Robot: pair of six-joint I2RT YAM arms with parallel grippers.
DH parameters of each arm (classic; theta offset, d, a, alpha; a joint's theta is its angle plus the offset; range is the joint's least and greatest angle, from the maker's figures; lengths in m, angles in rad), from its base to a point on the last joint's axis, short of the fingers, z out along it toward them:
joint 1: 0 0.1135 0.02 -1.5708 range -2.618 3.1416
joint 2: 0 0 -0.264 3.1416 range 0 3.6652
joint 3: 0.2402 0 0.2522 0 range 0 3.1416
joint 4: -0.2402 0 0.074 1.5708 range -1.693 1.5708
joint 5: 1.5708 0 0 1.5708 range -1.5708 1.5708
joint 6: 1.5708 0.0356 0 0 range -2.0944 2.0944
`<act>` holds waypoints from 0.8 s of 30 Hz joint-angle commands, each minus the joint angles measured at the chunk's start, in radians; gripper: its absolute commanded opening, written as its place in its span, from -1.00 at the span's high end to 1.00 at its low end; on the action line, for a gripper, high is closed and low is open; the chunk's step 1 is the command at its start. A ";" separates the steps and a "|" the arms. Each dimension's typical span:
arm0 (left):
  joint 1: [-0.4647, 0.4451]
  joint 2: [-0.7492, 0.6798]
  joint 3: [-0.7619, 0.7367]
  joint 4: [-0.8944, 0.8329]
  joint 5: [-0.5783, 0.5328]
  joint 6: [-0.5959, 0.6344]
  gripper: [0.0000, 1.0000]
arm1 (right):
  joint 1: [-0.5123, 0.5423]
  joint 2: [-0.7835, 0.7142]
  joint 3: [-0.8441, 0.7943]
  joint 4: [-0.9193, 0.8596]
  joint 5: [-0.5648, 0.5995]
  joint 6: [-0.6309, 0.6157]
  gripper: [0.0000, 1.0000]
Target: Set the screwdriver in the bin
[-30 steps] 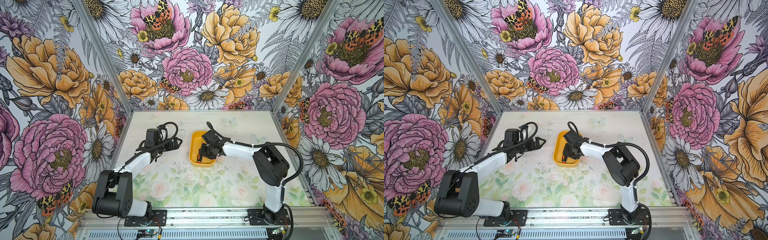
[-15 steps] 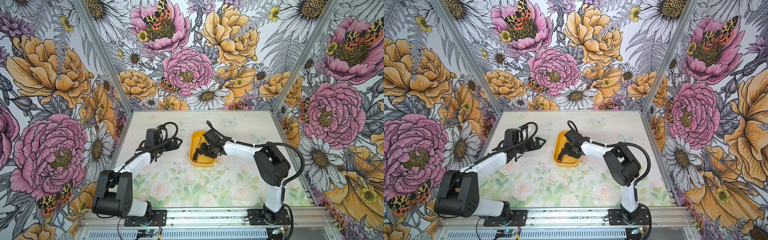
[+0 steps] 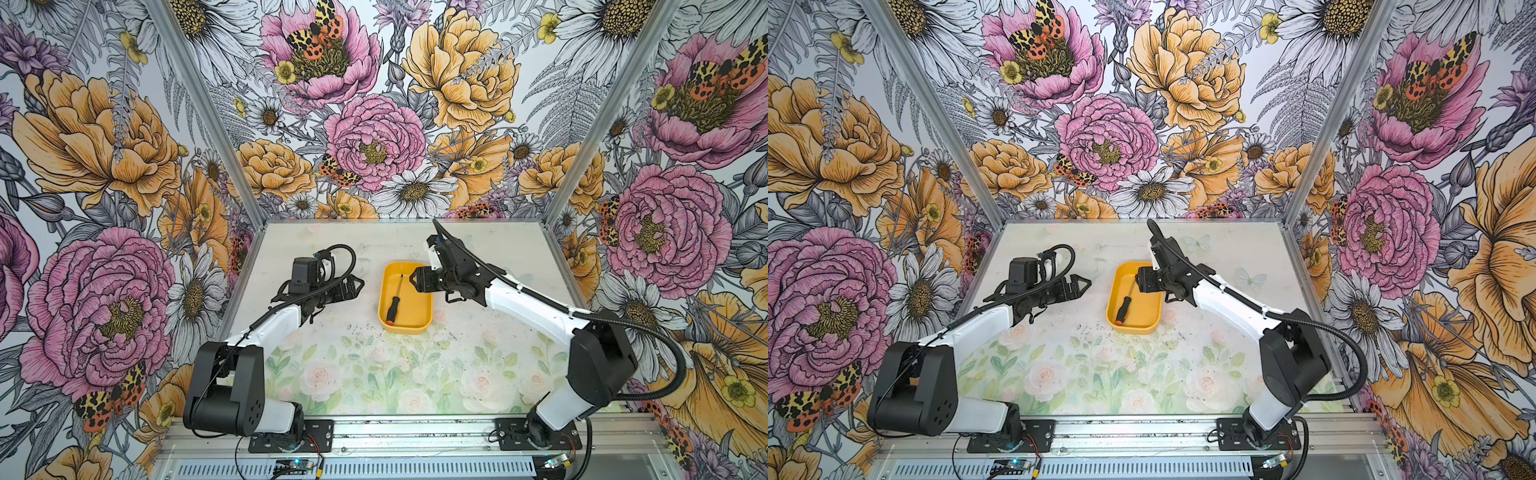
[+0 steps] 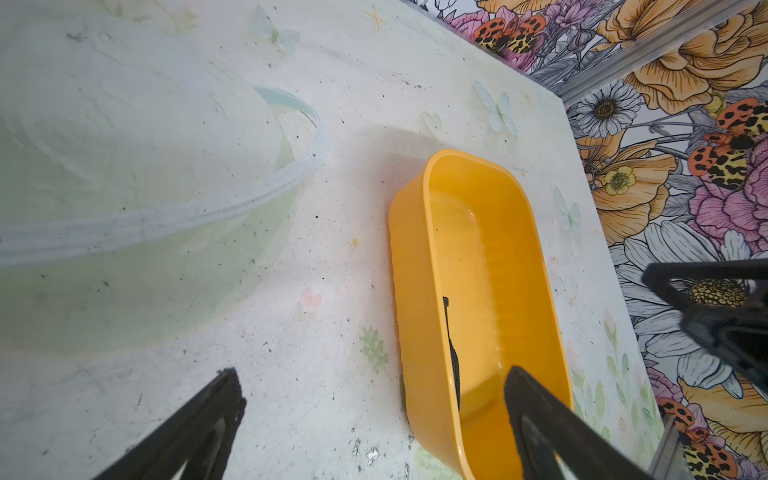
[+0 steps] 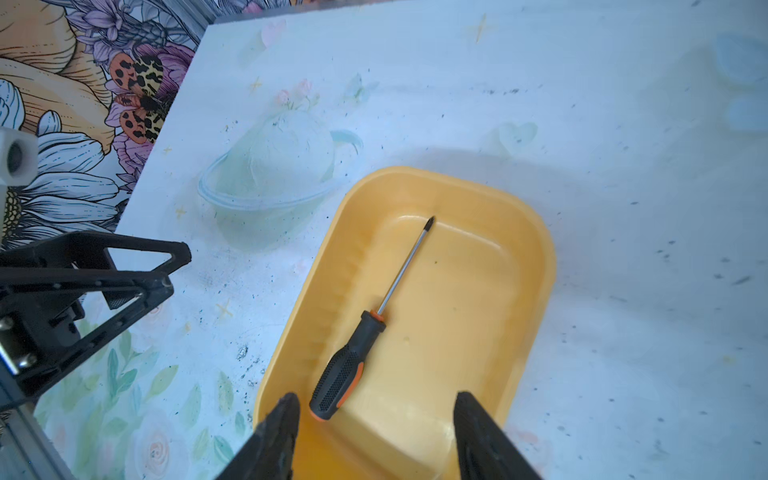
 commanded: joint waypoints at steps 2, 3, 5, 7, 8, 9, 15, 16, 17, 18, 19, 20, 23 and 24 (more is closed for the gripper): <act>-0.004 -0.094 0.023 -0.001 -0.102 0.024 -0.98 | -0.050 -0.132 -0.079 0.032 0.194 -0.301 -0.24; -0.004 -0.110 0.020 0.002 -0.126 0.027 -0.97 | -0.073 -0.154 -0.098 0.043 0.198 -0.323 -0.24; -0.004 -0.153 0.006 0.012 -0.191 0.037 -0.98 | -0.135 -0.205 -0.147 0.074 0.189 -0.349 -0.24; 0.000 -0.197 -0.012 0.020 -0.255 0.050 -0.98 | -0.203 -0.250 -0.197 0.111 0.158 -0.353 -0.25; 0.003 -0.221 -0.021 0.026 -0.293 0.058 -0.98 | -0.240 -0.271 -0.227 0.135 0.139 -0.357 -0.25; 0.007 -0.243 -0.028 0.027 -0.330 0.062 -0.97 | -0.269 -0.290 -0.256 0.161 0.120 -0.359 -0.25; 0.072 -0.359 -0.085 0.046 -0.516 0.096 -0.97 | -0.404 -0.385 -0.499 0.428 0.157 -0.311 -0.26; 0.083 -0.374 -0.105 0.083 -0.542 0.109 -0.98 | -0.421 -0.389 -0.535 0.469 0.171 -0.302 -0.26; 0.097 -0.385 -0.128 0.112 -0.551 0.127 -0.98 | -0.434 -0.390 -0.570 0.505 0.185 -0.299 -0.26; 0.106 -0.391 -0.149 0.140 -0.554 0.144 -0.98 | -0.444 -0.389 -0.592 0.528 0.204 -0.297 -0.26; 0.117 -0.396 -0.170 0.178 -0.552 0.163 -0.98 | -0.454 -0.385 -0.614 0.550 0.228 -0.296 -0.26; 0.131 -0.394 -0.183 0.204 -0.541 0.178 -0.98 | -0.463 -0.383 -0.633 0.568 0.247 -0.301 -0.26; 0.162 -0.363 -0.187 0.218 -0.545 0.189 -0.98 | -0.500 -0.379 -0.683 0.629 0.276 -0.304 -0.26; 0.170 -0.345 -0.191 0.232 -0.542 0.193 -0.97 | -0.513 -0.378 -0.696 0.648 0.275 -0.304 -0.26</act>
